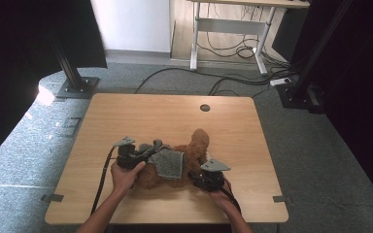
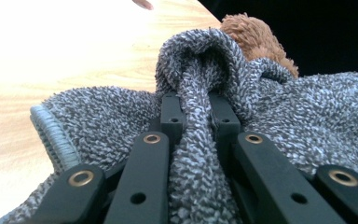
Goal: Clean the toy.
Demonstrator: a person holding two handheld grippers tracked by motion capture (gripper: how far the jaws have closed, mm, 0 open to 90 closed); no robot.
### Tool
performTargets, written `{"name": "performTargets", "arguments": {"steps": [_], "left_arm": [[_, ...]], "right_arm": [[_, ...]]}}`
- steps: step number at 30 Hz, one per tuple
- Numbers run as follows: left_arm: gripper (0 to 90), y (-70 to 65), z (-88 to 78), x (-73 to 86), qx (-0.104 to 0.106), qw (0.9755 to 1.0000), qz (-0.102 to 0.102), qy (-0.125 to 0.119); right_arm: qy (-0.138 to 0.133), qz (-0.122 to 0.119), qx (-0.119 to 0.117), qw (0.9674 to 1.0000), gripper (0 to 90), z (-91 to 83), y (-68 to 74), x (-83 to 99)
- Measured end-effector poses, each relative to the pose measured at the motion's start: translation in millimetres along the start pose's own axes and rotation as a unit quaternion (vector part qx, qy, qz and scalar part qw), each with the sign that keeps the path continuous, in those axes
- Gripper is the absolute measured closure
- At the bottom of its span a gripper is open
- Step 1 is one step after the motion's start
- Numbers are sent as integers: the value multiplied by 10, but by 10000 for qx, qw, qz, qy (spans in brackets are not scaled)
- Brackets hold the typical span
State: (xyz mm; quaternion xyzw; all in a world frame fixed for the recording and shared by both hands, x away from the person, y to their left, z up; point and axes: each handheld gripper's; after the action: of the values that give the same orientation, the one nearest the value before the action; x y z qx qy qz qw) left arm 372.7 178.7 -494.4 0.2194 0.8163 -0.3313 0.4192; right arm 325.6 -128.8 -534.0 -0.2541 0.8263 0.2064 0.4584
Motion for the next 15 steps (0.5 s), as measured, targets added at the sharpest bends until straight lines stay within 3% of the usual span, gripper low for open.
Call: {"name": "performTargets", "arguments": {"steps": [2, 5, 10, 13, 15], "left_arm": [[793, -23, 24, -4, -3, 10000, 55, 1], [794, -68, -23, 28, -68, 9997, 217, -30], [794, -107, -201, 159, 102, 9994, 295, -159], [793, -174, -281, 211, 222, 9989, 385, -153], [793, -225, -329, 250, 296, 9985, 445, -148]], "right_arm": [[-2, 28, 43, 10000, 512, -26, -27, 3], [-79, 283, -229, 9993, 432, -147, -125, 1], [-411, 762, -645, 9942, 339, -381, -260, -100], [-546, 838, -720, 9924, 295, -421, -258, -207], [-478, 991, -798, 9907, 249, -396, -258, -261]]}}
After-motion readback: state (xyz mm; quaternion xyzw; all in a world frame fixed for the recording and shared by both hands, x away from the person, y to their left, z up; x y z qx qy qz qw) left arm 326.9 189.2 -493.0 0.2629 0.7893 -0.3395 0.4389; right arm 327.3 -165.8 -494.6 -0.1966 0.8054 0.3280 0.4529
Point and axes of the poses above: each handheld gripper's, and its own axes: z roughly forward along the jaws, x roughly out of its underside, y roughly to its left, and after that the axes turned 5 degrees about z, right-handed
